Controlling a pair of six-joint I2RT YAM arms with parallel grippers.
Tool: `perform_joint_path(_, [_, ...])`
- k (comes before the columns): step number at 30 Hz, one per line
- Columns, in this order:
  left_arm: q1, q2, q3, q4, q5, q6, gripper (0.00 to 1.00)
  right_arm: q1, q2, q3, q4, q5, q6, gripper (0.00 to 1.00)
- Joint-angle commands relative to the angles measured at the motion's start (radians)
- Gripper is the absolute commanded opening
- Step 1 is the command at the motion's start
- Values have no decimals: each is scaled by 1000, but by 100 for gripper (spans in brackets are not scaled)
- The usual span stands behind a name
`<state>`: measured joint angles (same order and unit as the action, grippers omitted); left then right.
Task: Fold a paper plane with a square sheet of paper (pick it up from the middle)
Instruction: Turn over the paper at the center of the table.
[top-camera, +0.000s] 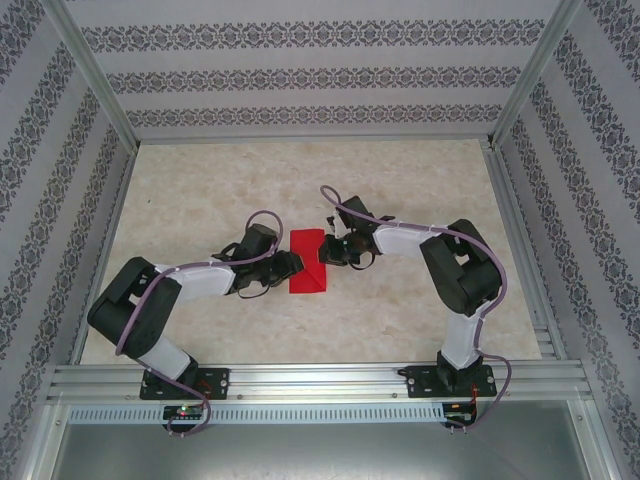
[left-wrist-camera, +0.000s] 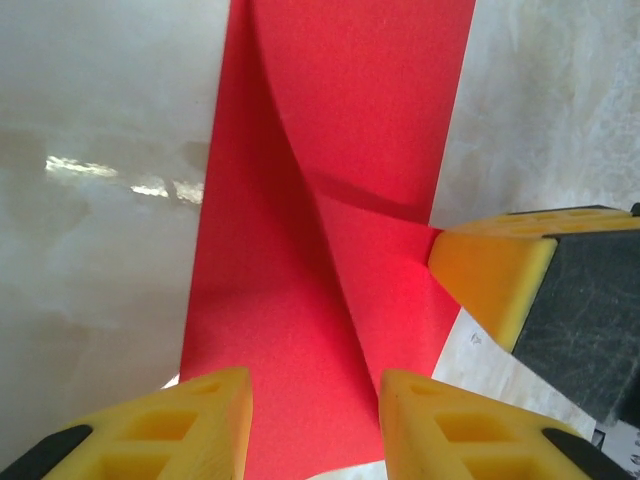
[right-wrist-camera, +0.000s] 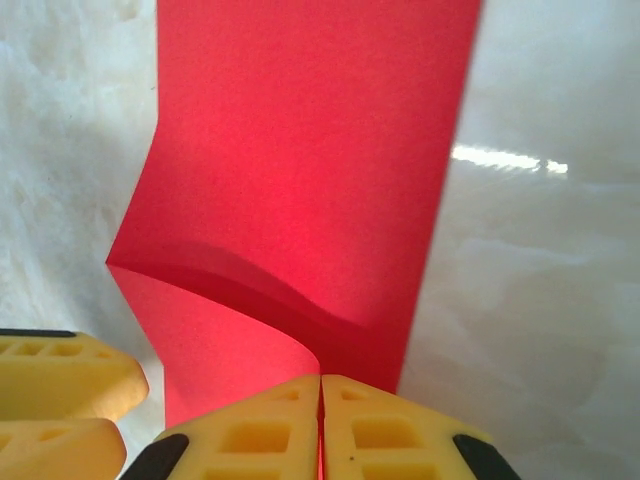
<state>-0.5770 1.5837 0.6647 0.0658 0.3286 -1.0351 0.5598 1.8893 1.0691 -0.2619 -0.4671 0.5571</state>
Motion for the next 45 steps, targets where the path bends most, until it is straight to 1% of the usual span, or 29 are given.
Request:
perform_joint_path(1, [-17,20,14,63,14,-20,39,-14,-4,-18,62,-18,26,9])
perform_joint_path(7, [-18,26,31,72,15,-6,39,-26,-6,-28,80,-35,41,8])
perform_joint_path(11, [-18,30,36,112,29,-3,41,-28,-3,-28,73,-36,37,9])
perform_joint_path(14, [-18,34,44,112,22,2,43,-28,1,-27,73,-39,38,9])
perform_joint_path(21, [-19,111,98,119,35,13,45,-31,-4,-32,74,-39,37,9])
perform_joint_path(25, [-18,150,128,132,38,16,42,-32,-7,-35,74,-44,38,9])
perform_joint_path(29, [-18,173,146,126,36,23,32,-33,-24,-34,60,-39,42,11])
perform_joint_path(31, [-19,177,150,119,30,31,25,-40,-52,-36,42,-24,47,16])
perform_joint_path(32, [-19,177,154,109,26,39,19,-46,-77,-40,31,-12,51,21])
perform_joint_path(33, [-18,176,156,99,21,50,15,-54,-108,-47,21,4,58,28])
perform_joint_path(36, [-18,166,170,50,4,92,8,-81,-216,-69,-22,68,74,46])
perform_joint_path(38, [-19,146,180,1,-14,126,6,-95,-293,-84,-63,126,74,53])
perform_joint_path(41, [-19,91,210,-108,-40,191,6,-109,-397,-103,-128,206,62,62])
perform_joint_path(43, [-21,45,244,-217,-66,245,5,-119,-462,-122,-157,243,57,68])
perform_joint_path(45, [-34,-11,297,-364,-127,310,5,-128,-525,-140,-184,274,56,74])
